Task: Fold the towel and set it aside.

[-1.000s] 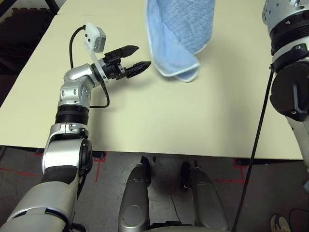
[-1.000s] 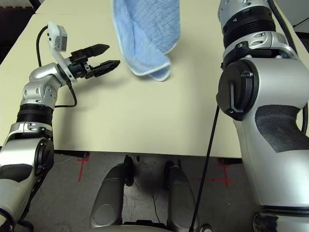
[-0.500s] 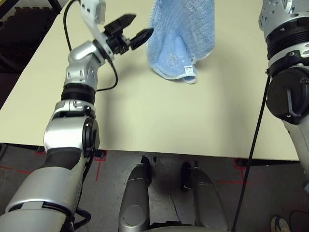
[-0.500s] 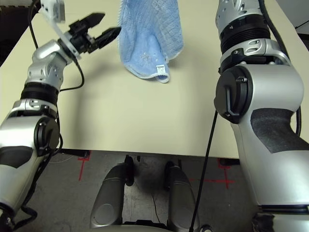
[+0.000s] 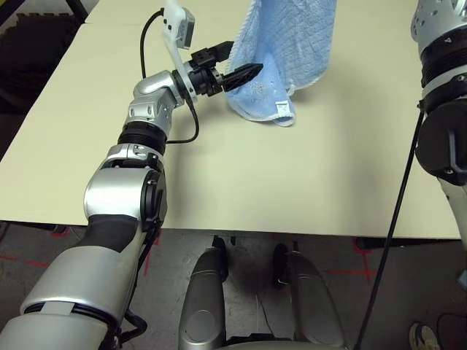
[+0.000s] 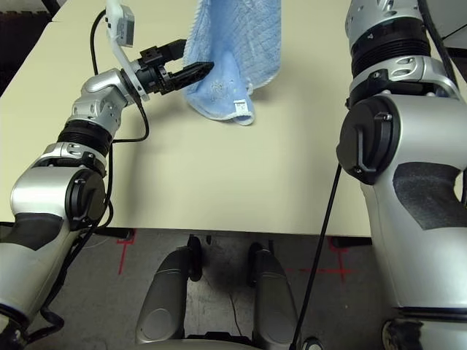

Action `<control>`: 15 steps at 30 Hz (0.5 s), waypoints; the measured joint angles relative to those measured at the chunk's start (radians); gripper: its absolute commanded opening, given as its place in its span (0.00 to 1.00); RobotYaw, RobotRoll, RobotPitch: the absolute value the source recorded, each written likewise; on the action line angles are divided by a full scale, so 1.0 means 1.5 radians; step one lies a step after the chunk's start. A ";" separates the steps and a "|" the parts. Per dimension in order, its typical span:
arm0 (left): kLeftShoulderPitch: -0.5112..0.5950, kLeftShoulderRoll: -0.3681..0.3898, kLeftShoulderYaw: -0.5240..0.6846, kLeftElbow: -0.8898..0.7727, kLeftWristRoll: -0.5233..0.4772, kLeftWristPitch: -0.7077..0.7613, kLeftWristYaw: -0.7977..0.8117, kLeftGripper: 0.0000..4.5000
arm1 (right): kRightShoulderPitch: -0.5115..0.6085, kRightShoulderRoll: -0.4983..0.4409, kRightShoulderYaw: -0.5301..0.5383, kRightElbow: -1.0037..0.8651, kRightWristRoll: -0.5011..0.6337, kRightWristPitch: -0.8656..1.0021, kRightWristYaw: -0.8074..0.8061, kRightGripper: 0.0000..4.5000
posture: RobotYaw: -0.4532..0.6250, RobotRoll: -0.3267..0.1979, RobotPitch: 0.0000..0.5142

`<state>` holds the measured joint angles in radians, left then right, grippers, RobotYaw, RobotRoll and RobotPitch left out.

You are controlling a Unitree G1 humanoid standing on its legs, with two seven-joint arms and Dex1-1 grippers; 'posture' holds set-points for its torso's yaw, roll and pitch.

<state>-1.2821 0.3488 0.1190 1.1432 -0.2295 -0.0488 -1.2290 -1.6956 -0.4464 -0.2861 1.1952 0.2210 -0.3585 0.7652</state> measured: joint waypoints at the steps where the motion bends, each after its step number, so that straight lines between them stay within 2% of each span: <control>1: 0.014 0.010 -0.012 -0.007 0.004 0.015 -0.025 1.00 | 0.000 -0.005 0.000 0.003 0.000 0.000 -0.003 0.01 | 0.51 0.62 0.51; 8: 0.086 0.055 -0.071 -0.091 0.021 0.126 -0.133 1.00 | 0.000 -0.015 0.000 0.015 -0.001 0.001 -0.012 0.01 | 0.52 0.62 0.51; 15: 0.104 0.067 -0.079 -0.128 0.024 0.148 -0.131 1.00 | -0.004 -0.015 0.000 0.021 -0.002 0.001 -0.017 0.01 | 0.52 0.62 0.51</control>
<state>-1.1263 0.4500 -0.0002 0.9518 -0.1941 0.1729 -1.4256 -1.7009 -0.4689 -0.2863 1.2260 0.2177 -0.3576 0.7399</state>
